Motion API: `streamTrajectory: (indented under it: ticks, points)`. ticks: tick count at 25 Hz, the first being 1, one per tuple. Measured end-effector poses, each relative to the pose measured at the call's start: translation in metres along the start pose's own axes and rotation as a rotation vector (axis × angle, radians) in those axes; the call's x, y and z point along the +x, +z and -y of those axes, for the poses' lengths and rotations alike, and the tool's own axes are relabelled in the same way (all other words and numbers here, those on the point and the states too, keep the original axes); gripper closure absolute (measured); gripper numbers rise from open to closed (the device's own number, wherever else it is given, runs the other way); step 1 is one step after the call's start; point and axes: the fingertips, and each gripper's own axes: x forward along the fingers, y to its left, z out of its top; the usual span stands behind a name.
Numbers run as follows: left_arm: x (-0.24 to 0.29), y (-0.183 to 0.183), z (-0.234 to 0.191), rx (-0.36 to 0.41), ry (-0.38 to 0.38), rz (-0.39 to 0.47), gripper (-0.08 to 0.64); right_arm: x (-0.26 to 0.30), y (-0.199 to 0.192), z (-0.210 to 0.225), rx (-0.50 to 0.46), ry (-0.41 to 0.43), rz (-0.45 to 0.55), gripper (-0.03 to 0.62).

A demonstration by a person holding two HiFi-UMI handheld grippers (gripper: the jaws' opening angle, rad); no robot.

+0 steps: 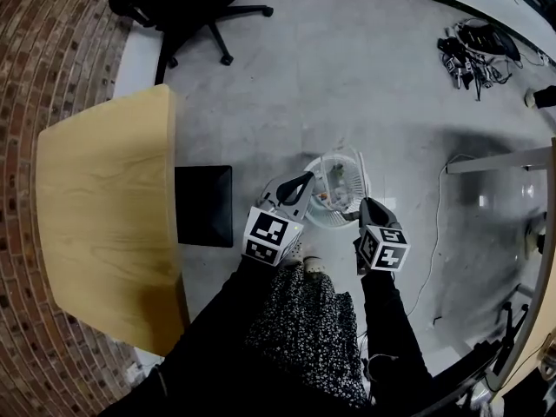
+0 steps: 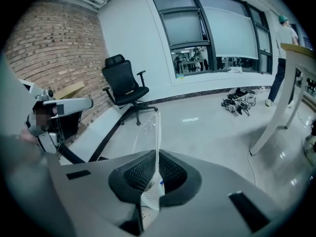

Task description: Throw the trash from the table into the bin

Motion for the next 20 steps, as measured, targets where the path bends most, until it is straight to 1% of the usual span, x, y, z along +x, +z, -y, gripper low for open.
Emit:
streamTrajectory:
  ticks: [4,9,13,15,17,19,20]
  points:
    - [0.003,-0.013,-0.004,-0.028,0.011,-0.006,0.554,0.012,-0.024,0.004,0.007,-0.019,-0.063,0.566]
    - [0.006,-0.022,-0.008,-0.041,0.016,-0.007,0.554,0.028,-0.041,0.009,0.008,-0.02,-0.095,0.566]
    - [0.004,-0.027,-0.013,-0.05,0.023,-0.013,0.554,0.037,-0.045,0.011,0.022,-0.01,-0.103,0.566]
    - [0.003,-0.03,-0.015,-0.051,0.026,-0.018,0.554,0.043,-0.052,0.01,0.027,-0.001,-0.139,0.566]
    - [0.002,-0.032,-0.018,-0.053,0.033,-0.021,0.554,0.049,-0.06,0.01,0.022,-0.013,-0.189,0.558]
    - [0.002,-0.032,-0.02,-0.055,0.036,-0.019,0.554,0.052,-0.062,0.011,0.028,-0.027,-0.201,0.47]
    - [0.003,-0.032,-0.02,-0.055,0.035,-0.018,0.554,0.054,-0.062,0.012,0.032,-0.031,-0.199,0.445]
